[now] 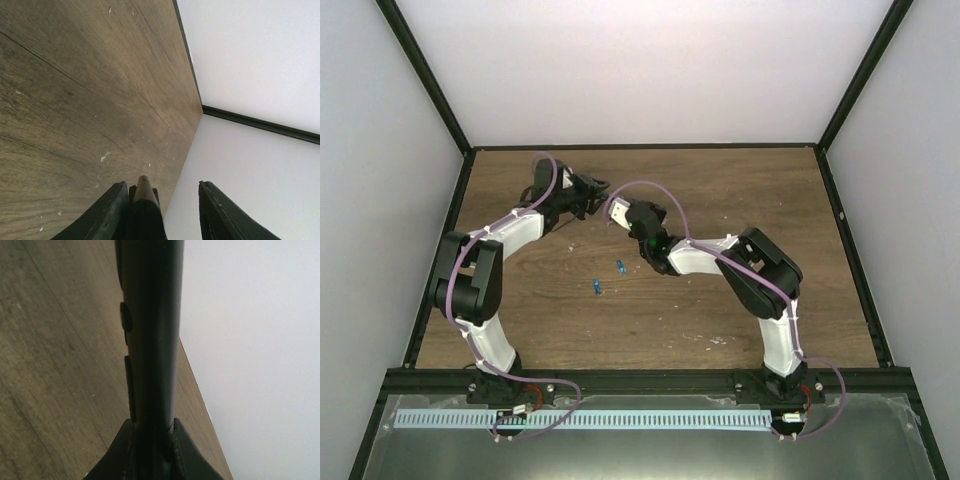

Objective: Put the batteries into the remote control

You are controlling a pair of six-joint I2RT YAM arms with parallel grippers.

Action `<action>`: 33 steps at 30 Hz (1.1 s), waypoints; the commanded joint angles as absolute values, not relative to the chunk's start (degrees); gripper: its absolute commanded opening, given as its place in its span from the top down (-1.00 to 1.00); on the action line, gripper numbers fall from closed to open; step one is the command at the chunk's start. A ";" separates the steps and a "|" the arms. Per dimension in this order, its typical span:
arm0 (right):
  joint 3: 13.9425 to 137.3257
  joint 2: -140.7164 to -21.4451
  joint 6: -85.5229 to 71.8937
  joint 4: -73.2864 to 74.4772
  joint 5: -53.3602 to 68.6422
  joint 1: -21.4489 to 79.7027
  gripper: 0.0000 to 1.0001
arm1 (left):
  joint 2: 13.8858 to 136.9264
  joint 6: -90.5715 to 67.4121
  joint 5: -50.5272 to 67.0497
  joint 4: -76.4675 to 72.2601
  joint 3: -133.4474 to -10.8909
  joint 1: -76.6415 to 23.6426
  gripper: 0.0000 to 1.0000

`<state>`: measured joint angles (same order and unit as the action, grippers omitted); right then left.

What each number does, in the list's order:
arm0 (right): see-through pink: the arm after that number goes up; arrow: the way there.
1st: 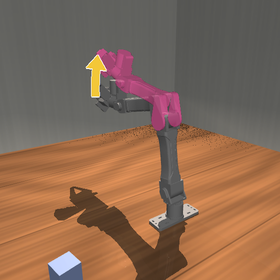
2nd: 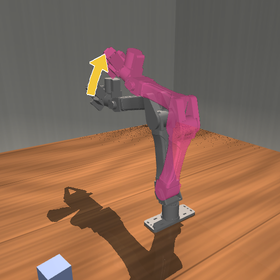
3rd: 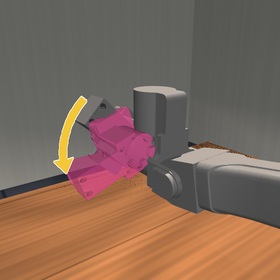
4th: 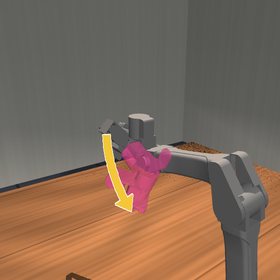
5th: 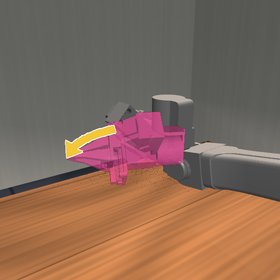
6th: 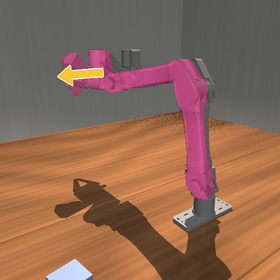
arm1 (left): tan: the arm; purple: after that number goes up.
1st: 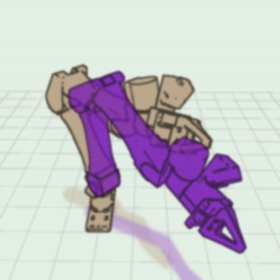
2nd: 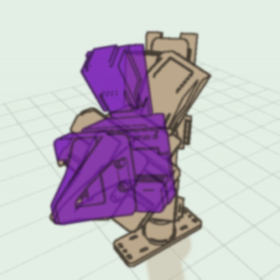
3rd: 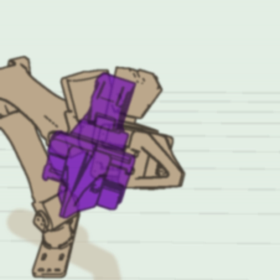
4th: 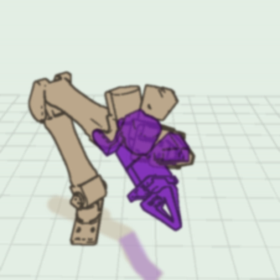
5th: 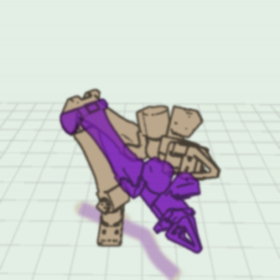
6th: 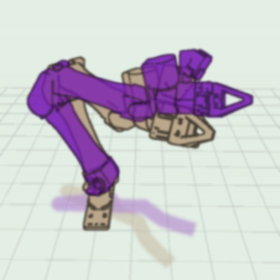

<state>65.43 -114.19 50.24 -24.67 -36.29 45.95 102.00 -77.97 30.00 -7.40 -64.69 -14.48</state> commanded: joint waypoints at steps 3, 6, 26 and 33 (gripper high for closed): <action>70.28 -115.63 48.70 -23.65 -39.41 46.32 0.99 | 101.18 -78.16 29.90 -7.76 -64.69 -15.21 0.24; 71.34 -116.12 48.60 -22.74 -39.86 46.32 0.99 | 101.19 -77.80 29.76 -7.33 -64.90 -15.32 0.30; 72.87 -116.43 48.69 -19.97 -39.98 46.27 0.99 | 102.22 -72.98 27.70 -2.03 -68.45 -15.35 0.57; 72.97 -116.47 48.78 -20.32 -39.55 46.37 0.98 | 102.81 -72.55 28.10 -1.78 -69.15 -15.30 0.74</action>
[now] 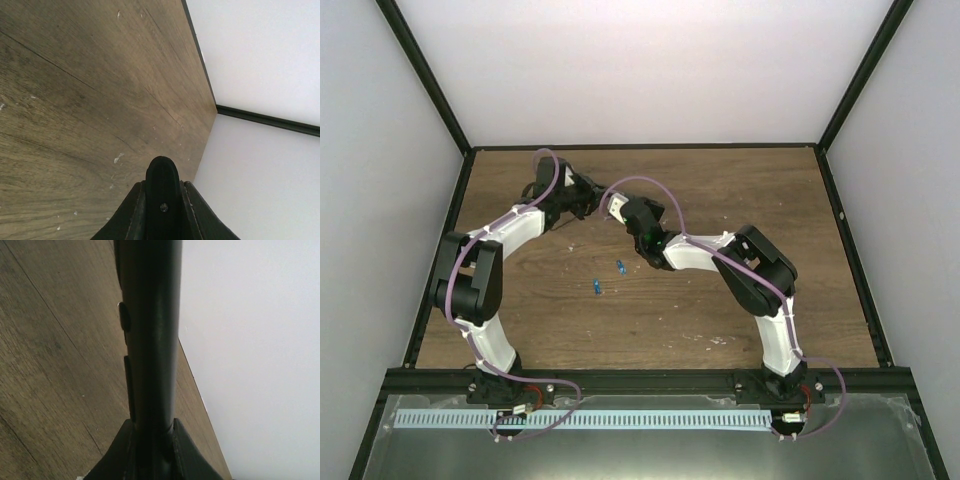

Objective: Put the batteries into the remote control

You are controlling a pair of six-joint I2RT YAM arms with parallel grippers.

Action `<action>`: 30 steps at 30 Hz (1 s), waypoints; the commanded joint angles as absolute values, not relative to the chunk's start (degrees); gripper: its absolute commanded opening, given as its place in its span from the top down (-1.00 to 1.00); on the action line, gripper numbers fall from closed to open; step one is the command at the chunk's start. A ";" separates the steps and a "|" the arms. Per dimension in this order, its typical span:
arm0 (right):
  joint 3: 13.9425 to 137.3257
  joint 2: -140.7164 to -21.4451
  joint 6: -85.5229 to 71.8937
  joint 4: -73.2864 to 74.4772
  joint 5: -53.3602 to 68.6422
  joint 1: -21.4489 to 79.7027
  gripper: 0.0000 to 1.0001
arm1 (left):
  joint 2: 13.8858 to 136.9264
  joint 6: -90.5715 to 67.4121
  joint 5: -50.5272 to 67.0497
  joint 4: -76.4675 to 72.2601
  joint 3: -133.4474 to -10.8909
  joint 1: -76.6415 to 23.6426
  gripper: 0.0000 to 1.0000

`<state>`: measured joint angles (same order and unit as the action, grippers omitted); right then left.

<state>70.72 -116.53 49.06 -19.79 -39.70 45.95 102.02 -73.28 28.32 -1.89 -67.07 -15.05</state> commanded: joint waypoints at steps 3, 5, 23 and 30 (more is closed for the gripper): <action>72.81 -116.17 48.16 -20.85 -39.53 46.39 0.83 | 102.86 -72.24 28.16 -1.77 -69.45 -15.41 0.81; 72.56 -115.87 47.59 -21.02 -39.30 46.32 0.69 | 102.79 -71.89 28.10 -1.67 -69.55 -15.38 0.81; 66.60 -98.75 28.68 -9.00 -7.04 38.65 -1.00 | 102.81 -58.01 38.05 -7.83 -68.51 -10.21 0.88; 62.92 -92.95 31.60 -0.06 14.54 33.38 -1.00 | 103.43 -41.40 53.51 -8.46 -70.16 -7.91 0.86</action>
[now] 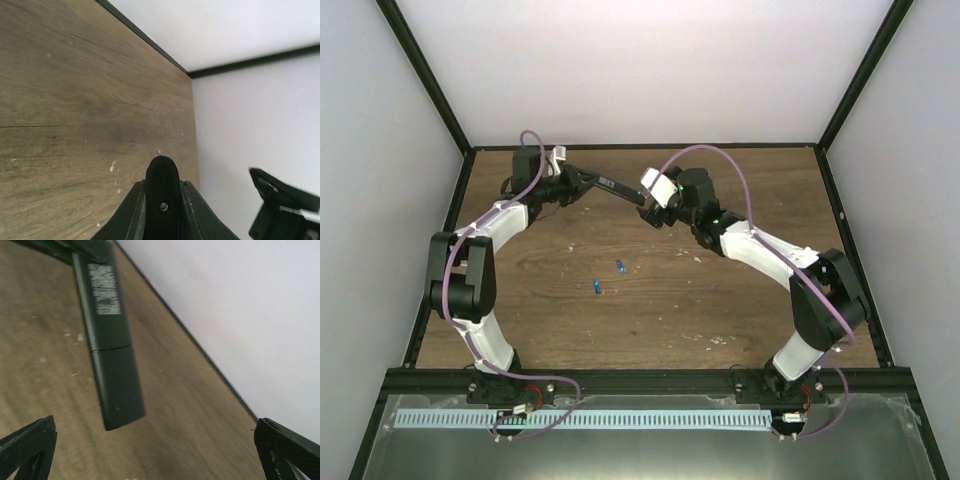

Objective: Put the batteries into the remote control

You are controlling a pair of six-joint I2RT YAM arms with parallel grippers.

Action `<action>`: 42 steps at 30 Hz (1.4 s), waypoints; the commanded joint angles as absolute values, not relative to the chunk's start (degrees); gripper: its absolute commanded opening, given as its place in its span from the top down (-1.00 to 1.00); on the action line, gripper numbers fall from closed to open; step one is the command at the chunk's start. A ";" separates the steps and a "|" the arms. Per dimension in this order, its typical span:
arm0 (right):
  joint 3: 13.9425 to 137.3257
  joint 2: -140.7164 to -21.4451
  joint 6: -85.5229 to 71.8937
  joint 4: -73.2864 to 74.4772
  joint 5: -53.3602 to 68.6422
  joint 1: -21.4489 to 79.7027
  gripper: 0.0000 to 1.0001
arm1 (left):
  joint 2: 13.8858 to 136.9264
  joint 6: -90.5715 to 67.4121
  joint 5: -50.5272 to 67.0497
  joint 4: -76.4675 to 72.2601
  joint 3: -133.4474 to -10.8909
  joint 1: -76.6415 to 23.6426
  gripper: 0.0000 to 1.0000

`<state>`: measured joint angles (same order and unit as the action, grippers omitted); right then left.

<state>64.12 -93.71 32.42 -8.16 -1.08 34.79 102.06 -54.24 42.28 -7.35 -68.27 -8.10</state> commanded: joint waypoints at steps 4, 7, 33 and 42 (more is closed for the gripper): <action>62.89 -93.31 31.96 2.23 16.89 32.44 -1.00 | 102.93 -32.57 58.73 -2.21 -71.94 -7.89 0.85; 63.27 -93.87 32.28 2.53 18.25 32.43 -1.00 | 102.46 -28.32 60.78 0.52 -72.35 -7.90 0.85; 70.93 -99.94 36.24 12.07 21.86 32.43 0.05 | 101.95 -21.65 69.89 4.03 -73.45 -8.48 0.88; 69.20 -99.88 37.18 13.25 20.94 32.43 0.20 | 101.94 -24.84 68.38 0.71 -73.74 -7.58 0.89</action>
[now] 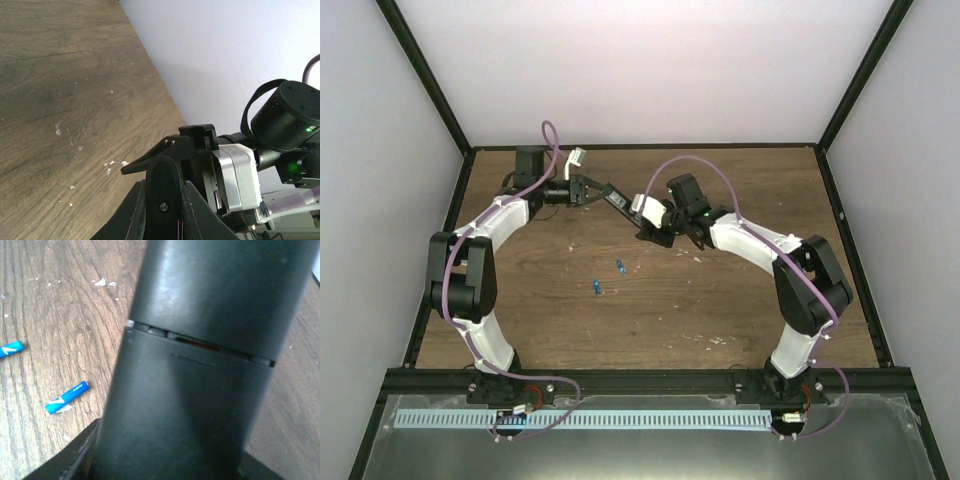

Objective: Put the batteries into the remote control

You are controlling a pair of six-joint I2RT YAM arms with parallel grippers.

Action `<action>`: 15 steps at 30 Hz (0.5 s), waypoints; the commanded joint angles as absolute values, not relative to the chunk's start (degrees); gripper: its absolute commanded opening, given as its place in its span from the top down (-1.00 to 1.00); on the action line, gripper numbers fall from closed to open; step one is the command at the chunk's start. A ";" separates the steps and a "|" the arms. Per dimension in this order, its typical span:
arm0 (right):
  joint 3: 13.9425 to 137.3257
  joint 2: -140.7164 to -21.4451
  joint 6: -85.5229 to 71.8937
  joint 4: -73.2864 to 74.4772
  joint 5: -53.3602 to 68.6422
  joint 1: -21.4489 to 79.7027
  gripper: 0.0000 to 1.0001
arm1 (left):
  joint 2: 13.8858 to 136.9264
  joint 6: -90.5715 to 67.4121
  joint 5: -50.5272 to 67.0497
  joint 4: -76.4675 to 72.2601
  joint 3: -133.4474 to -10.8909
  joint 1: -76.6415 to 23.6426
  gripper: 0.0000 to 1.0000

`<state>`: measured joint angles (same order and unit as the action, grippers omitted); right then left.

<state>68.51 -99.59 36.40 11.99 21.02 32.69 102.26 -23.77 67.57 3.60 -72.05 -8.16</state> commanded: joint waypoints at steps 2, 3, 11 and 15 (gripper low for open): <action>68.49 -99.57 37.05 12.85 20.37 32.43 0.26 | 101.95 -24.83 68.36 0.85 -74.11 -7.31 0.90; 68.06 -99.24 37.01 12.47 20.17 32.43 0.30 | 102.01 -24.75 68.44 0.94 -74.26 -7.27 0.90; 67.47 -98.61 37.62 12.18 19.73 32.44 0.40 | 102.24 -24.87 68.13 1.23 -74.13 -7.29 0.91; 66.75 -98.96 38.25 12.86 19.48 32.43 0.40 | 102.06 -25.58 66.22 0.91 -74.63 -7.01 0.95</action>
